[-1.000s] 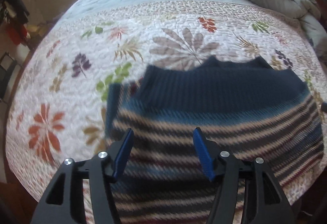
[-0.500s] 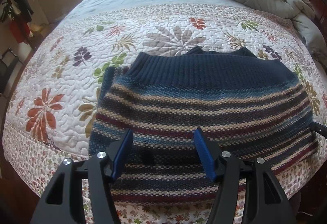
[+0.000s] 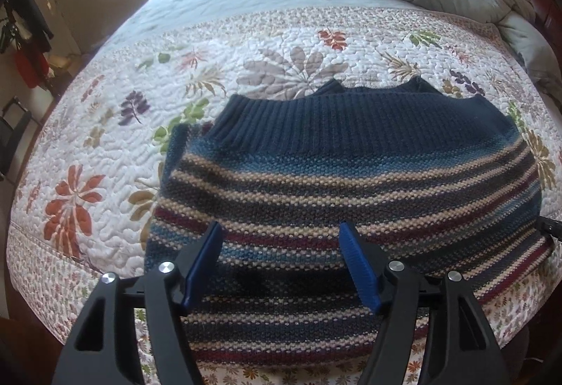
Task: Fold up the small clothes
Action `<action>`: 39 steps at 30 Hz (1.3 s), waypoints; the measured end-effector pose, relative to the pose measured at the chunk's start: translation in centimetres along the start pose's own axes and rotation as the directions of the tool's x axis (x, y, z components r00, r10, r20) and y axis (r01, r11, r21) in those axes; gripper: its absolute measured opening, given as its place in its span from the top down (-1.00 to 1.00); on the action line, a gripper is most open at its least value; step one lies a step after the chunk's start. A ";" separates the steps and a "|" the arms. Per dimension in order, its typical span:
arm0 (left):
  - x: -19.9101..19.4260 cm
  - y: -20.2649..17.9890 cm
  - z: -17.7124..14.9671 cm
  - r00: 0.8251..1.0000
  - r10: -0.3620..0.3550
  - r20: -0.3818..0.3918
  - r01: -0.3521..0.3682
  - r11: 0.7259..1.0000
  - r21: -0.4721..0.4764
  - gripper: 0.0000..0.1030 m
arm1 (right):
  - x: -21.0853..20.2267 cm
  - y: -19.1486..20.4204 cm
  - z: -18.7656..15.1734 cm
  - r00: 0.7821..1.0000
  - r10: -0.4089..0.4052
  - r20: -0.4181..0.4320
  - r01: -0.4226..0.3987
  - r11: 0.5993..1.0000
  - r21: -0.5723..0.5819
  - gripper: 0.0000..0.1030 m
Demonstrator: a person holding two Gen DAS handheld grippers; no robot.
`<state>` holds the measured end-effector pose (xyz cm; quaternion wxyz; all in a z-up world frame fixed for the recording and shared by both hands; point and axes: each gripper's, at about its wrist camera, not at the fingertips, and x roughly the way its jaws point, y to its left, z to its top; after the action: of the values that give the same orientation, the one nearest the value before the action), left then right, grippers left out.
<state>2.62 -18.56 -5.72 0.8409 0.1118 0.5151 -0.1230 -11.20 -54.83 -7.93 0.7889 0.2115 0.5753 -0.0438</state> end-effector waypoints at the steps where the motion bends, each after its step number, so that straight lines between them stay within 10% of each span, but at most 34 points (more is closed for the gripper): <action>1: 0.3 0.1 0.0 1.000 0.003 -0.009 -0.003 1.000 -0.001 -0.40 | -0.2 0.1 0.0 1.000 -0.004 0.000 0.004 1.000 0.003 0.88; 13: 2.3 2.8 -1.2 0.996 -0.028 -0.084 0.022 0.998 -0.066 -0.53 | -4.1 -0.8 0.5 0.995 0.093 0.043 -0.096 0.991 0.089 -0.28; 24: 4.2 1.7 -0.9 0.992 -0.047 -0.114 0.046 0.999 -0.012 -0.61 | 0.8 -2.8 0.8 0.983 0.168 -0.081 -0.159 0.982 0.105 -0.48; 26: 4.7 1.8 -0.9 0.992 -0.052 -0.117 0.051 0.999 -0.012 -0.65 | 1.4 -2.9 0.8 0.980 0.183 -0.075 -0.176 0.980 0.088 -0.47; 29: 5.0 1.8 -1.0 0.991 -0.053 -0.119 0.053 0.999 -0.010 -0.68 | 1.0 -3.0 0.4 0.952 0.298 -0.064 -0.290 0.950 0.112 0.27; 35: 5.4 1.9 -0.9 0.989 -0.072 -0.132 0.071 0.997 -0.013 -0.71 | 2.1 -2.7 -0.1 0.953 0.292 -0.081 -0.280 0.950 0.136 0.06; 39: 6.3 2.2 -0.7 0.984 -0.092 -0.153 0.088 0.996 -0.031 -0.79 | 2.4 -2.8 0.0 0.949 0.304 -0.083 -0.289 0.945 0.155 0.41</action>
<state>5.46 -16.85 -11.54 0.7932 0.0873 0.5848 -0.1456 -11.30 -56.98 -10.93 0.7381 0.3528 0.5733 0.0464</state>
